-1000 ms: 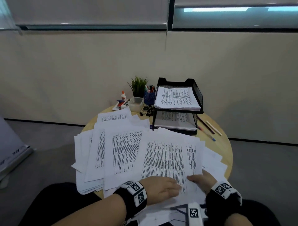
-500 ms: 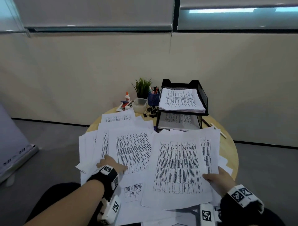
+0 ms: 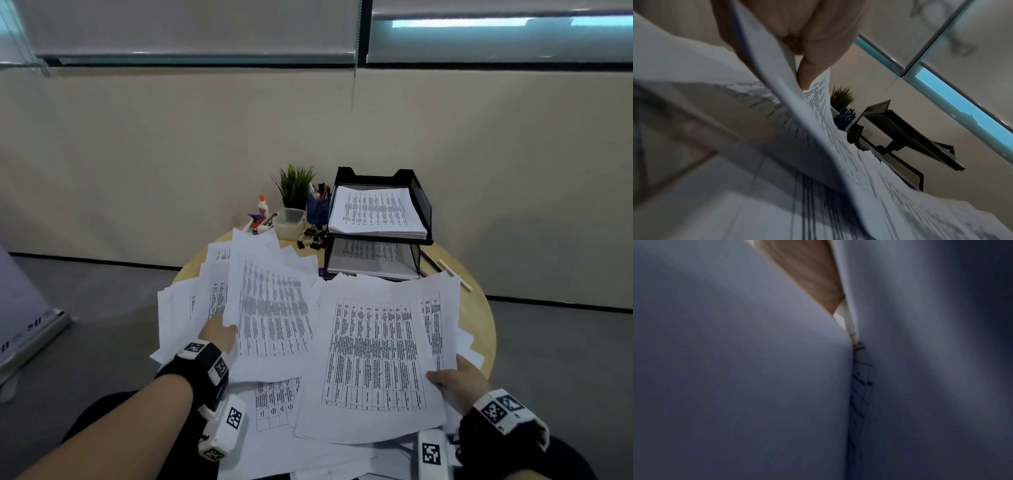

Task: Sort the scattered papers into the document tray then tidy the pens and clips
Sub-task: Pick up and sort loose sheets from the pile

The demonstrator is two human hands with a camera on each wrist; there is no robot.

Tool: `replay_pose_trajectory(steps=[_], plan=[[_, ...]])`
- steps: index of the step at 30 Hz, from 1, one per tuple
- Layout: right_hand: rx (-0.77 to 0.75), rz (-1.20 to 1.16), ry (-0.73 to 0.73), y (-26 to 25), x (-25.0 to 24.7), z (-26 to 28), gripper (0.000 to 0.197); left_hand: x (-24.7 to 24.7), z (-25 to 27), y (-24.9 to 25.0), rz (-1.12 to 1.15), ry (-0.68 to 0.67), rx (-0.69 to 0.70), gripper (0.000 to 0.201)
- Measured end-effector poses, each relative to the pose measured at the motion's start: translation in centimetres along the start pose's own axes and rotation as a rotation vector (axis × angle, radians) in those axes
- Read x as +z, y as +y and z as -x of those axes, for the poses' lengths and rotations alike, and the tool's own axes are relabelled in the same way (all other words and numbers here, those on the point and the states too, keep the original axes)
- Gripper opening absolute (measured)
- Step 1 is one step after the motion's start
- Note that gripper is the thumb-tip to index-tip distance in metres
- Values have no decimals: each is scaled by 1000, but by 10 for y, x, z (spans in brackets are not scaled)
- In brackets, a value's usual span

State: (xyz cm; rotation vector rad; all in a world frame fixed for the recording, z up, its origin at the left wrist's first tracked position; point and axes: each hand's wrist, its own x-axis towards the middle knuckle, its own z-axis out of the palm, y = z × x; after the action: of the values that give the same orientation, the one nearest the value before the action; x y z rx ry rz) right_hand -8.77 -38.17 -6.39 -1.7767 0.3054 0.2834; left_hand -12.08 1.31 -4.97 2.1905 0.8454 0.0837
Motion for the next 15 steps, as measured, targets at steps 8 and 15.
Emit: replay_pose_trajectory(steps=[8, 15], plan=[[82, 19, 21, 9, 2, -15, 24, -47, -18, 2, 125, 33, 67, 35], [92, -31, -13, 15, 5, -14, 27, -45, -12, 5, 220, -123, 126, 37]])
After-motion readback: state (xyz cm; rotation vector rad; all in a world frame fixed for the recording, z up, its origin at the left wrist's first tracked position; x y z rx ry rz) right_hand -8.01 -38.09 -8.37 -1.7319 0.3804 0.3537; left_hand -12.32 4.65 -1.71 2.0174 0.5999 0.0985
